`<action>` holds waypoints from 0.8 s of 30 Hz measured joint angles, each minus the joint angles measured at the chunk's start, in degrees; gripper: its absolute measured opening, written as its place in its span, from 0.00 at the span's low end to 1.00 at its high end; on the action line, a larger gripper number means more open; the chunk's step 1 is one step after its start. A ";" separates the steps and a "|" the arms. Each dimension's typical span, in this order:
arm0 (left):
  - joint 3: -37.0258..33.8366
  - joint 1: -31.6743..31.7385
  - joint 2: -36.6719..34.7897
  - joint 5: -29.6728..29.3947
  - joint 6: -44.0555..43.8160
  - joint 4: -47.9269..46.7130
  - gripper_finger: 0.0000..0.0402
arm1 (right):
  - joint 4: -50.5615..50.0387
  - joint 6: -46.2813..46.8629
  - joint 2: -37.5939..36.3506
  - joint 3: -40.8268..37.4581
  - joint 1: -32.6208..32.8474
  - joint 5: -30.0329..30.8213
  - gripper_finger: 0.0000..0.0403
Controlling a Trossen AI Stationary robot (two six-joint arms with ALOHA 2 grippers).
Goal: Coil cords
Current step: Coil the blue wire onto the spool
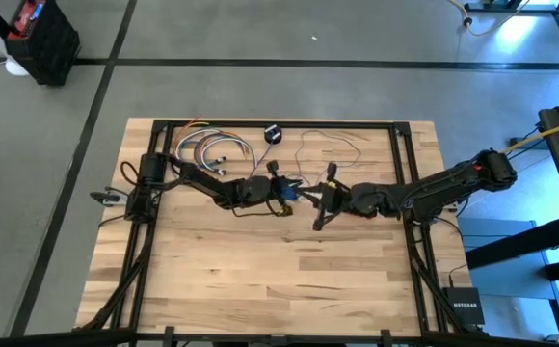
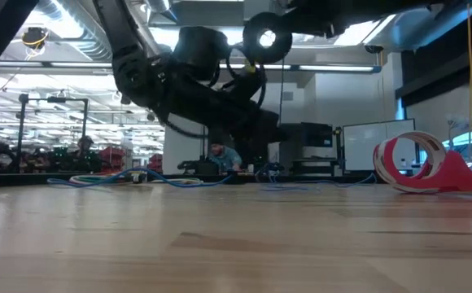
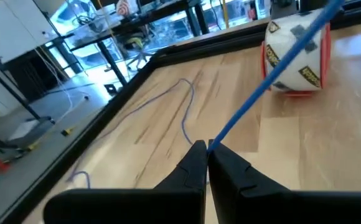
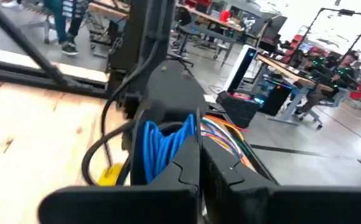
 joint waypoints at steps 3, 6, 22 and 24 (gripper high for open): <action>-0.56 -0.26 -1.74 -2.08 1.07 -1.43 0.00 | -1.29 -1.11 -1.15 0.66 1.47 1.54 0.01; -1.77 -0.26 -4.36 -2.56 1.21 -2.40 0.00 | -4.85 -2.30 -1.75 1.71 2.47 4.84 0.01; -3.18 -0.54 -19.24 -3.16 -0.98 -25.56 0.00 | -18.42 -4.54 -1.94 3.38 2.99 12.38 0.01; -3.18 -0.56 -21.48 -3.11 -1.80 -28.99 0.00 | -19.63 -4.66 -1.94 3.44 2.99 12.30 0.01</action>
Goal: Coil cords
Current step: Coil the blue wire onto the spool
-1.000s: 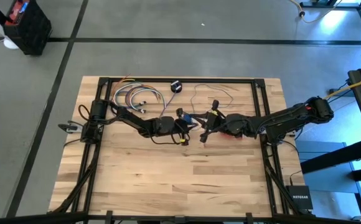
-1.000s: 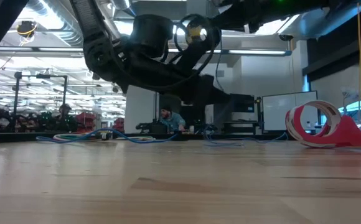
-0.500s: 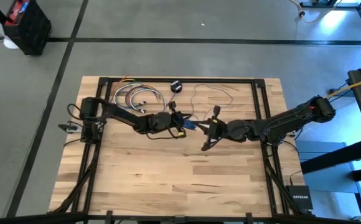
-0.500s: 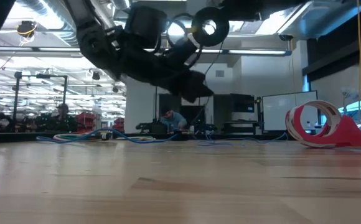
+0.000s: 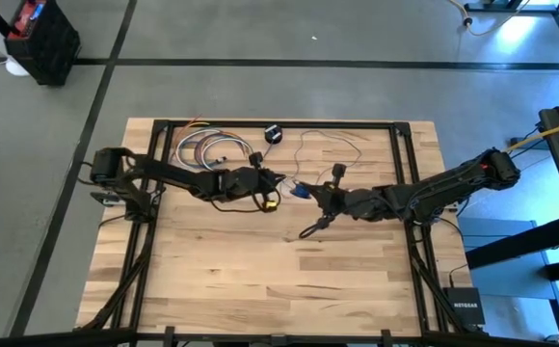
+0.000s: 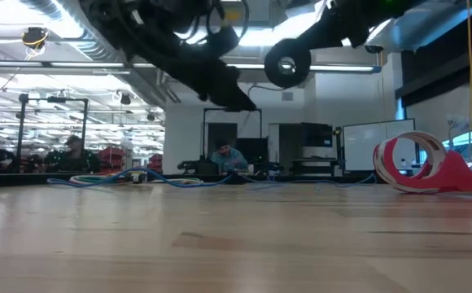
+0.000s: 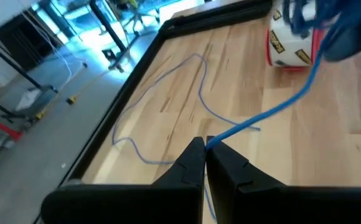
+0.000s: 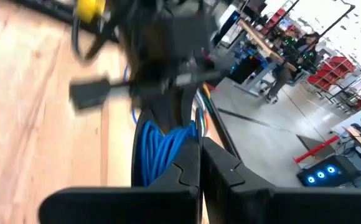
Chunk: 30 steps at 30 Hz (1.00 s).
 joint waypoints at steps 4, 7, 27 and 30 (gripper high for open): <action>-0.02 0.00 -4.28 0.03 -3.06 -5.41 0.00 | -2.29 -0.02 0.34 -0.01 -0.02 0.00 0.01; 0.02 -0.19 -6.49 0.01 -5.71 -6.64 0.00 | -3.30 -0.07 0.83 -0.01 -0.55 -0.02 0.01; -0.04 -6.01 -8.60 4.13 -12.49 2.89 0.00 | 7.62 5.25 8.85 -0.04 -7.65 -3.55 0.01; -0.02 -6.31 -7.32 6.08 -13.52 6.30 0.00 | 9.70 6.97 8.83 -0.03 -8.08 -5.43 0.01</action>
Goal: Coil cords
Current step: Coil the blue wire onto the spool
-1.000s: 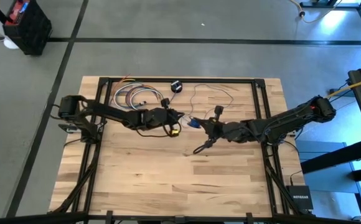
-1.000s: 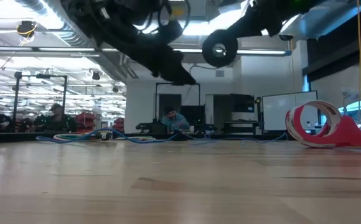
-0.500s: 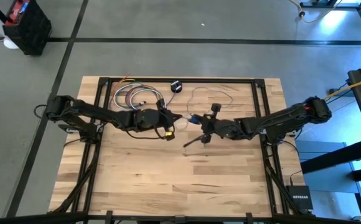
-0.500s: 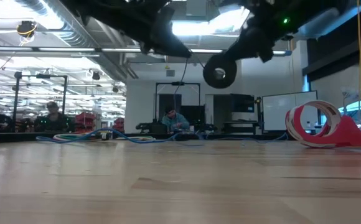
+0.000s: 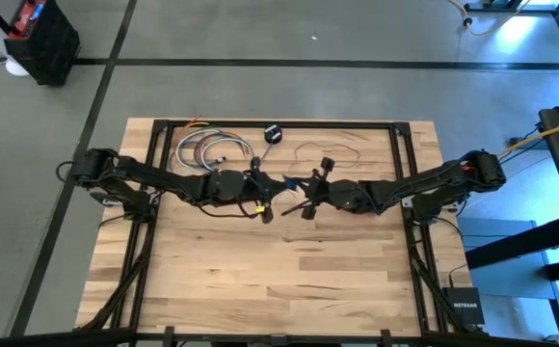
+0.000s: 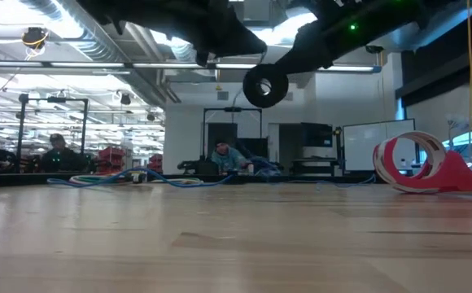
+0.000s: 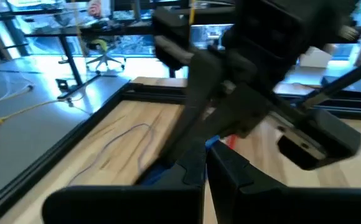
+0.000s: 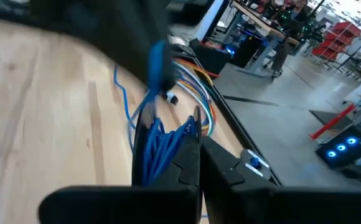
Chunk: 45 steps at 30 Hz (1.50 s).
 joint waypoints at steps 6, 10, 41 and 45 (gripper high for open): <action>0.31 -0.67 4.36 0.65 -0.97 6.67 0.00 | 1.16 3.47 0.00 -0.02 -0.97 -3.82 0.01; 1.71 -0.71 6.34 0.59 -1.03 6.80 0.00 | 2.44 4.59 0.00 -0.17 -1.36 -4.43 0.01; 2.64 -4.30 6.89 1.05 8.81 5.17 0.40 | 6.70 5.40 -2.40 0.09 -1.34 -5.56 0.01; 2.64 -3.94 6.89 0.90 8.02 5.02 0.41 | 8.08 5.51 -2.40 0.09 -1.32 -5.56 0.01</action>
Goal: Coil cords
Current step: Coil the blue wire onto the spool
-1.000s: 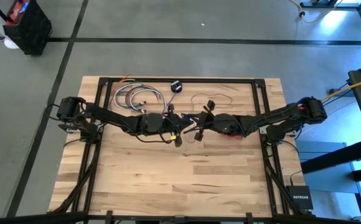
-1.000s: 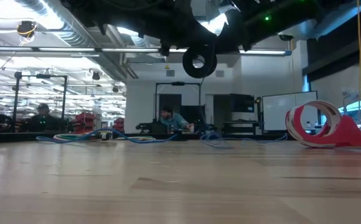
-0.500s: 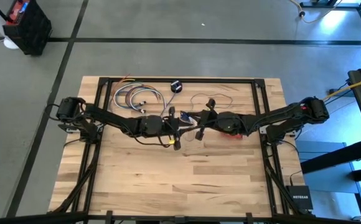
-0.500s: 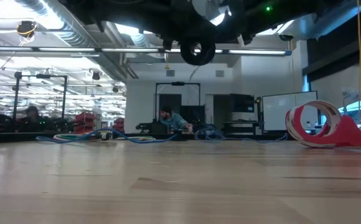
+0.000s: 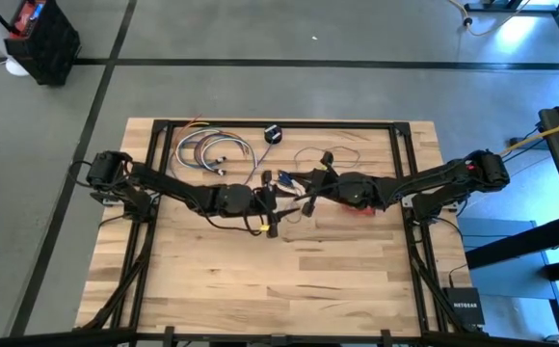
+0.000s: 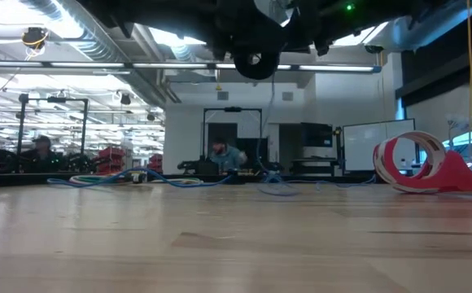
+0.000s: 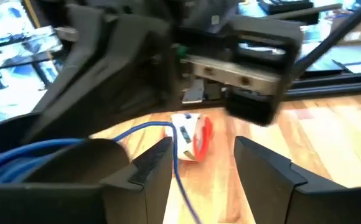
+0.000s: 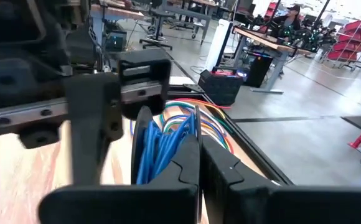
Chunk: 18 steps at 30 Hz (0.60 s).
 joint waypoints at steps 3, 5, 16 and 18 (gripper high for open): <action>0.00 0.23 0.00 -0.26 -0.73 -0.97 0.41 | 1.37 0.19 0.00 -0.02 0.00 0.00 0.01; 0.00 0.26 0.38 -0.54 -0.90 -1.50 0.41 | 1.86 0.20 0.00 -0.02 0.00 0.00 0.01; 0.00 1.07 3.65 -6.32 -2.03 -2.64 0.41 | 2.00 -0.44 0.00 -0.07 0.04 0.00 0.01; 0.00 1.01 3.65 -6.28 -2.08 -5.00 0.41 | 1.58 -0.60 -0.25 -0.08 0.04 -0.03 0.01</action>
